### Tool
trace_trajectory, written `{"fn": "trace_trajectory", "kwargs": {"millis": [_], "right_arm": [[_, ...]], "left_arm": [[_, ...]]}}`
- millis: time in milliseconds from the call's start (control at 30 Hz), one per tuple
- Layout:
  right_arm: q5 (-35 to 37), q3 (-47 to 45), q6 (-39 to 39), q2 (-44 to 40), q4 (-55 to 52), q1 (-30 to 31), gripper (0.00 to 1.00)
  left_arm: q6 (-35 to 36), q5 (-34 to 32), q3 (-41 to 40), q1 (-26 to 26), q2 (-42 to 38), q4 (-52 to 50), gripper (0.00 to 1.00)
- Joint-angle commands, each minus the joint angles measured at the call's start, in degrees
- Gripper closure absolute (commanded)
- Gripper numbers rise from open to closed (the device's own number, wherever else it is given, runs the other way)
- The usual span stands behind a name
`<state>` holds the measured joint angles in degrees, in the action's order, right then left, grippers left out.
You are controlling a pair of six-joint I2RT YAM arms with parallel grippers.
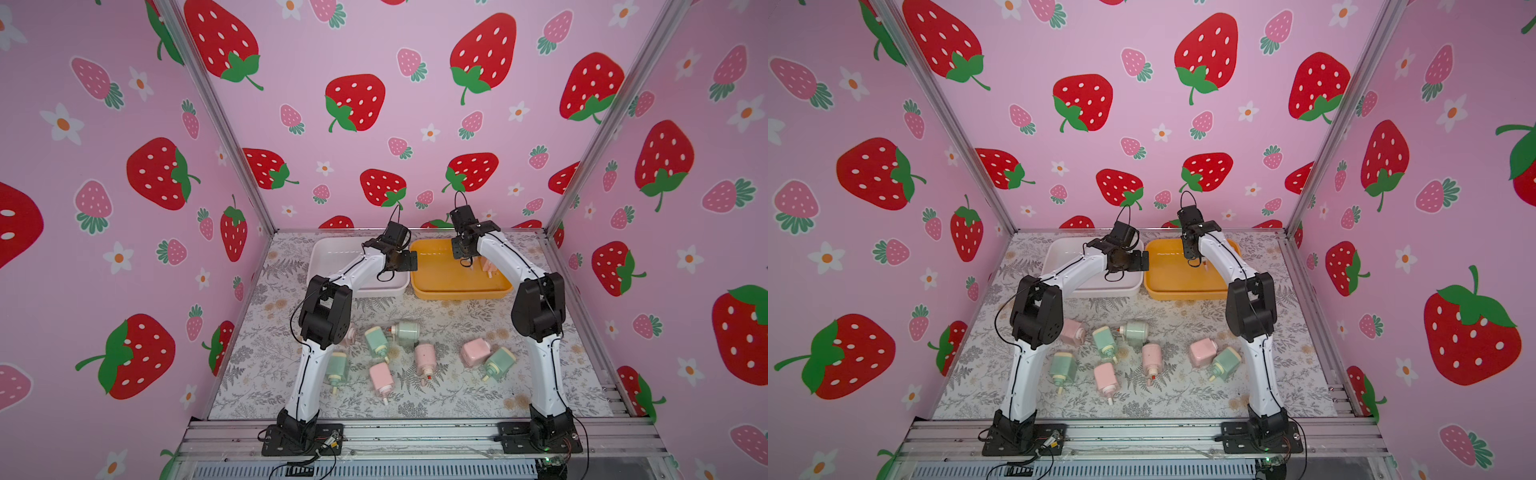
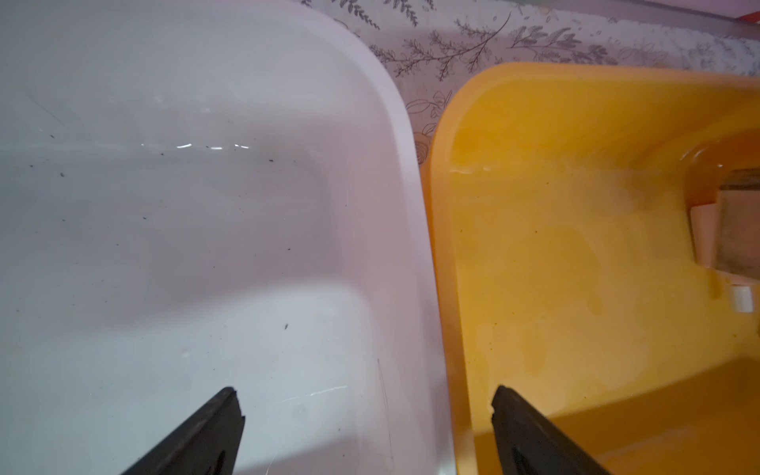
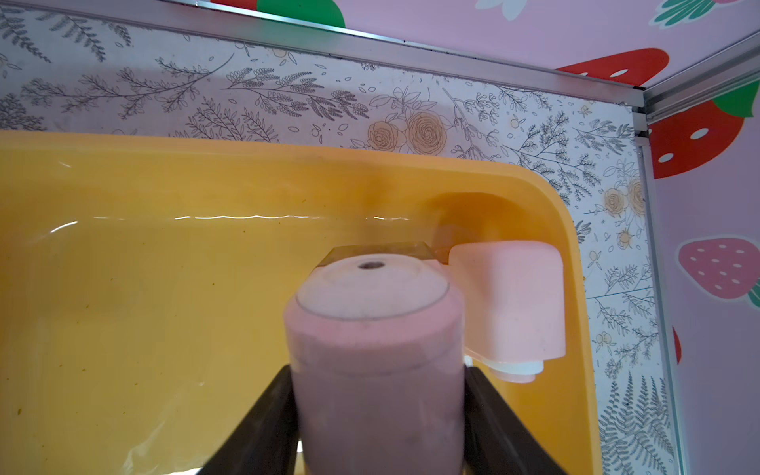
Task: Place the pencil sharpeners by color into the storage box
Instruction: Place the pencil sharpener in the storage box.
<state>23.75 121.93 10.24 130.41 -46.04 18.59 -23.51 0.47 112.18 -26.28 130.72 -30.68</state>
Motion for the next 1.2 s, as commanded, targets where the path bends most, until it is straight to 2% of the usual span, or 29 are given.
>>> {"fn": "trace_trajectory", "kwargs": {"millis": [0,133,500,667,900,1167], "right_arm": [[0.39,3.47,0.79,0.66,-1.64,-0.68,1.0],[-2.81,5.24,3.01,2.14,-2.73,-1.88,1.0],[0.12,16.62,3.55,10.5,-12.12,-2.51,1.0],[0.09,18.05,4.26,12.52,-13.26,-2.59,0.97],[-0.01,18.61,4.26,14.25,-14.33,-2.76,0.85],[0.55,18.75,4.09,14.39,-16.41,-2.94,0.79]], "left_arm": [[-0.22,-0.47,2.55,0.22,1.34,-0.76,0.0],[0.32,-0.8,4.28,0.35,2.09,-2.11,0.0],[0.45,-1.44,4.17,0.44,2.88,-2.27,0.01],[0.39,-1.61,4.01,0.44,3.1,-2.28,0.0],[0.59,-2.32,2.32,0.47,2.48,-1.98,0.0],[0.48,-2.34,1.37,0.62,2.15,-1.7,0.0]]}}
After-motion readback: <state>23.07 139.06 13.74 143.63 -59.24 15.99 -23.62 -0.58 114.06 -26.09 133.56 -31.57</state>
